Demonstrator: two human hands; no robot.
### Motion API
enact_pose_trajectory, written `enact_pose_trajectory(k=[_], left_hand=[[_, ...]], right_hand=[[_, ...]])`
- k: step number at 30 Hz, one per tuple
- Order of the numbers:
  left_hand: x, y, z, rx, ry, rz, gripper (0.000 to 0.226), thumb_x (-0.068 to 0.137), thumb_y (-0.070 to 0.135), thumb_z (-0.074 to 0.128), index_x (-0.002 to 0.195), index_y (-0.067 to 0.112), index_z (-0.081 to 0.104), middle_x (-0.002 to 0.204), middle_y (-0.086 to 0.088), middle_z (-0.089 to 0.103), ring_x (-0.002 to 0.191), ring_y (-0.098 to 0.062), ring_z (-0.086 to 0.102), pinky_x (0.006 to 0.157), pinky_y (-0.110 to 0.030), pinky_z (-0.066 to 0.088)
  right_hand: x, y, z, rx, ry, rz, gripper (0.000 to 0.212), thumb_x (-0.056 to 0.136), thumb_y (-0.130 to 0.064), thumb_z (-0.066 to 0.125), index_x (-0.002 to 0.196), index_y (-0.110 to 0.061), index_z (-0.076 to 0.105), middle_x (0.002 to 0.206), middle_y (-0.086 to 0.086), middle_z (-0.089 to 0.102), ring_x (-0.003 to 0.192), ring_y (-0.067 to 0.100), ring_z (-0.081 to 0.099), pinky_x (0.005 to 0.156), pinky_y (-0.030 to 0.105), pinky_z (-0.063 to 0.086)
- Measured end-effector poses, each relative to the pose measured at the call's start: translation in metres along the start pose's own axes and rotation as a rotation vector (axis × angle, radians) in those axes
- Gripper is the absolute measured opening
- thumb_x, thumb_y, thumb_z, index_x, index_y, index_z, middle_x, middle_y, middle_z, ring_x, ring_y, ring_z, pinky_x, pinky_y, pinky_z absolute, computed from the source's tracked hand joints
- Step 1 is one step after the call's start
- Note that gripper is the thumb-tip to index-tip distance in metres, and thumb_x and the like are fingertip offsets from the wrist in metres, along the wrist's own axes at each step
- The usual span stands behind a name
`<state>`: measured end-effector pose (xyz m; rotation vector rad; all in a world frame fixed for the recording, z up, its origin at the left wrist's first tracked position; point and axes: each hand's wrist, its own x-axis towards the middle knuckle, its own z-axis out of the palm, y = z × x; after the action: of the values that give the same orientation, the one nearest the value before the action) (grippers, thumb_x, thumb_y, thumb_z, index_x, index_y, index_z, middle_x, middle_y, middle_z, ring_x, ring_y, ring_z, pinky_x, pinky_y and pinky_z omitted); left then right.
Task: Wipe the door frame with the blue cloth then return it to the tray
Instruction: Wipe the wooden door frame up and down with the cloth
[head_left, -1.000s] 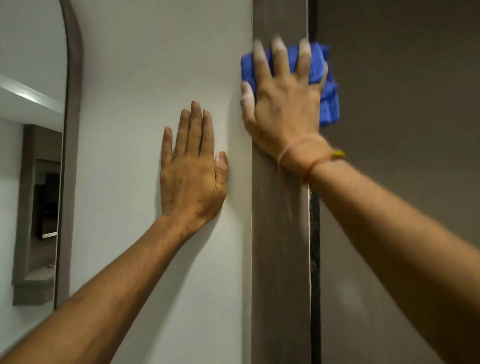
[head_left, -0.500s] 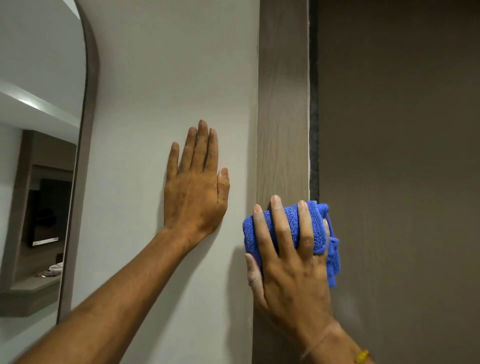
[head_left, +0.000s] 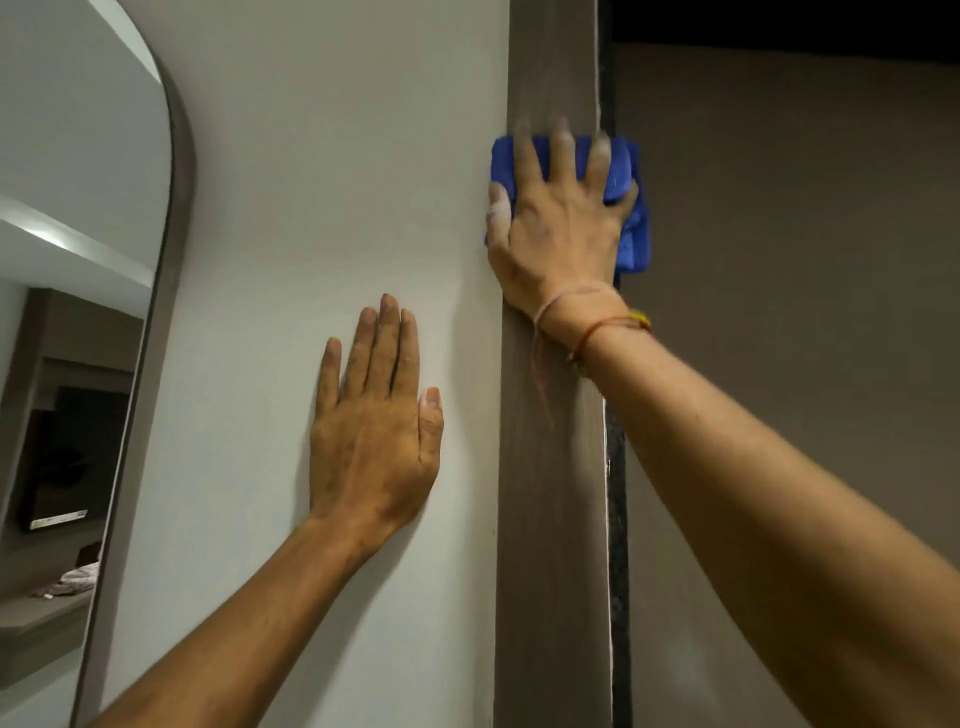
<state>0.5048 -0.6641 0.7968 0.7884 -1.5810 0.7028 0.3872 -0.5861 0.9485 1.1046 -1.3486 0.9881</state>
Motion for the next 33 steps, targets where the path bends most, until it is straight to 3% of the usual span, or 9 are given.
enact_pose_trajectory(k=[7, 11, 17, 22, 26, 29, 31, 33], left_hand=[[0.002, -0.001, 0.0, 0.007, 0.008, 0.012, 0.064, 0.092, 0.038, 0.011, 0.148, 0.012, -0.004, 0.158, -0.008, -0.006, 0.146, -0.019, -0.008, 0.12, -0.042, -0.002], [0.002, 0.0, 0.0, 0.005, -0.009, 0.017, 0.064, 0.092, 0.037, 0.012, 0.148, 0.011, -0.004, 0.158, -0.008, -0.006, 0.146, -0.019, -0.008, 0.12, -0.042, -0.002], [0.002, -0.003, 0.004, 0.018, -0.001, 0.018, 0.063, 0.093, 0.038, 0.014, 0.148, 0.012, -0.003, 0.159, -0.008, -0.004, 0.146, -0.019, -0.007, 0.12, -0.042, -0.001], [0.001, 0.0, 0.0, -0.014, -0.036, -0.004, 0.064, 0.092, 0.036, 0.016, 0.148, 0.011, -0.003, 0.159, -0.009, -0.005, 0.146, -0.019, -0.008, 0.12, -0.041, -0.002], [-0.027, 0.037, -0.03, -0.446, -0.038, -0.164, 0.065, 0.088, 0.025, 0.03, 0.147, 0.004, 0.012, 0.158, -0.012, 0.007, 0.146, -0.018, 0.003, 0.121, -0.035, 0.004], [-0.098, 0.088, -0.056, -0.778, 0.006, -0.247, 0.056, 0.088, 0.033, 0.038, 0.141, 0.015, 0.036, 0.149, -0.002, 0.038, 0.135, -0.009, 0.033, 0.11, -0.018, 0.025], [-0.145, 0.132, -0.071, -0.99, -0.145, -0.36, 0.054, 0.081, 0.045, 0.042, 0.132, 0.028, 0.048, 0.135, 0.011, 0.053, 0.119, -0.001, 0.05, 0.097, -0.008, 0.035], [-0.177, 0.174, -0.076, -1.212, -0.406, -0.511, 0.047, 0.081, 0.053, 0.051, 0.124, 0.035, 0.053, 0.122, 0.019, 0.059, 0.106, 0.006, 0.057, 0.084, -0.002, 0.041]], right_hand=[[-0.141, -0.008, 0.013, 0.002, 0.004, 0.044, 0.062, 0.09, -0.046, 0.031, 0.146, -0.021, 0.025, 0.154, 0.011, 0.029, 0.142, 0.039, 0.019, 0.106, 0.066, 0.022], [-0.128, 0.0, 0.012, -0.02, -0.037, -0.016, 0.062, 0.089, -0.047, 0.035, 0.146, -0.022, 0.024, 0.153, 0.012, 0.03, 0.141, 0.041, 0.02, 0.104, 0.069, 0.023], [-0.025, -0.002, 0.001, 0.003, -0.038, 0.004, 0.062, 0.093, -0.046, 0.034, 0.147, -0.021, 0.018, 0.154, 0.011, 0.022, 0.142, 0.04, 0.011, 0.105, 0.072, 0.017], [-0.093, -0.003, 0.01, 0.0, 0.019, 0.028, 0.068, 0.088, -0.048, 0.039, 0.147, -0.021, 0.02, 0.154, 0.011, 0.024, 0.142, 0.039, 0.014, 0.101, 0.072, 0.023], [-0.213, -0.005, -0.001, 0.057, -0.109, 0.064, 0.07, 0.078, -0.039, 0.045, 0.145, -0.021, 0.031, 0.152, 0.011, 0.034, 0.14, 0.041, 0.024, 0.099, 0.066, 0.035], [-0.291, 0.013, -0.022, 0.219, -0.204, 0.237, 0.065, 0.075, -0.025, 0.053, 0.139, -0.019, 0.042, 0.145, 0.013, 0.043, 0.13, 0.039, 0.039, 0.098, 0.054, 0.045], [-0.325, 0.039, -0.044, 0.344, -0.226, 0.435, 0.062, 0.08, -0.022, 0.052, 0.14, -0.022, 0.039, 0.145, 0.01, 0.039, 0.13, 0.03, 0.036, 0.102, 0.05, 0.042], [-0.351, 0.07, -0.076, 0.39, -0.226, 0.541, 0.063, 0.085, -0.026, 0.045, 0.144, -0.035, 0.024, 0.148, -0.003, 0.026, 0.134, 0.014, 0.023, 0.105, 0.04, 0.04]])
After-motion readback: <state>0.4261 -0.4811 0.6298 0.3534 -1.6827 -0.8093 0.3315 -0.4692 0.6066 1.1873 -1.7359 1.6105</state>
